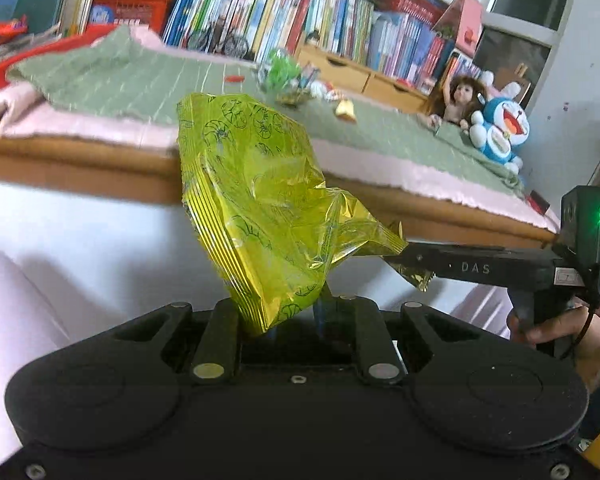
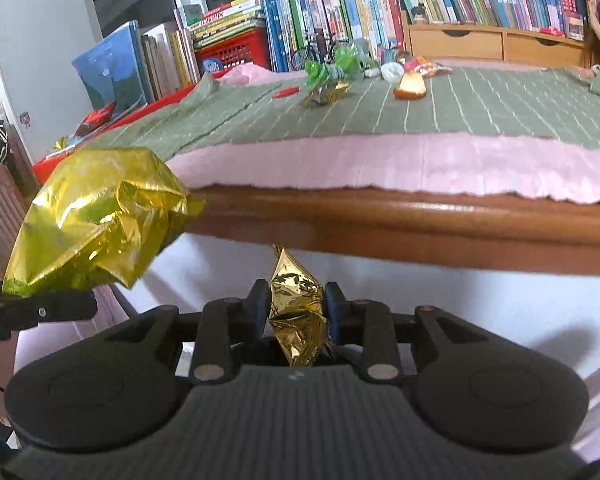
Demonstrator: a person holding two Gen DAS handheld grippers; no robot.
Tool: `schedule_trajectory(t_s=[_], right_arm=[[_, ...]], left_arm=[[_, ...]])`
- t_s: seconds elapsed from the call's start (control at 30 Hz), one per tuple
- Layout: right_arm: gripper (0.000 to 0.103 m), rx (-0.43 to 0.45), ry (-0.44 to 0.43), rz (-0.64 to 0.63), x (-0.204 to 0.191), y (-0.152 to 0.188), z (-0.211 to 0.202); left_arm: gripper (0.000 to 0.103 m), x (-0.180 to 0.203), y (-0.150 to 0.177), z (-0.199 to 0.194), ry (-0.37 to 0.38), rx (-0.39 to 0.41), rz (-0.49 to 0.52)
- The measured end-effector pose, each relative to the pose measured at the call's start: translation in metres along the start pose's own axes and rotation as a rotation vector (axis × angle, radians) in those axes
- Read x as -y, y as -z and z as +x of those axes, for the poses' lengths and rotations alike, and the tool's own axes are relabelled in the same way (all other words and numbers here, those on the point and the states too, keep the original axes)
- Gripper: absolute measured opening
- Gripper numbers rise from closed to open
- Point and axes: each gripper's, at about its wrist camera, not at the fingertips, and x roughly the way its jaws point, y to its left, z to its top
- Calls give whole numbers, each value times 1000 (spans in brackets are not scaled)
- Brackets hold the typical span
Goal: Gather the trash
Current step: 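Carry the bag and candy down past the bed edge toward the dark bin, then open the left tool to drop the bag into the bin while the right tool drops the candy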
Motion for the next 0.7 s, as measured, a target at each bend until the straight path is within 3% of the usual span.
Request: schedule_trajectory(t_s=[0.13,0.43,0.7], right_arm=[[35,-13,5,23,-2,8,4],[35,-31,51,74,3,21,5],[35,-54,78,101,5,31,2]], left_arm=[[16,1,12,12,0,-61,0],[16,-5,27,76,43,-329,-21],[19,3,24,99,50,-389,82]])
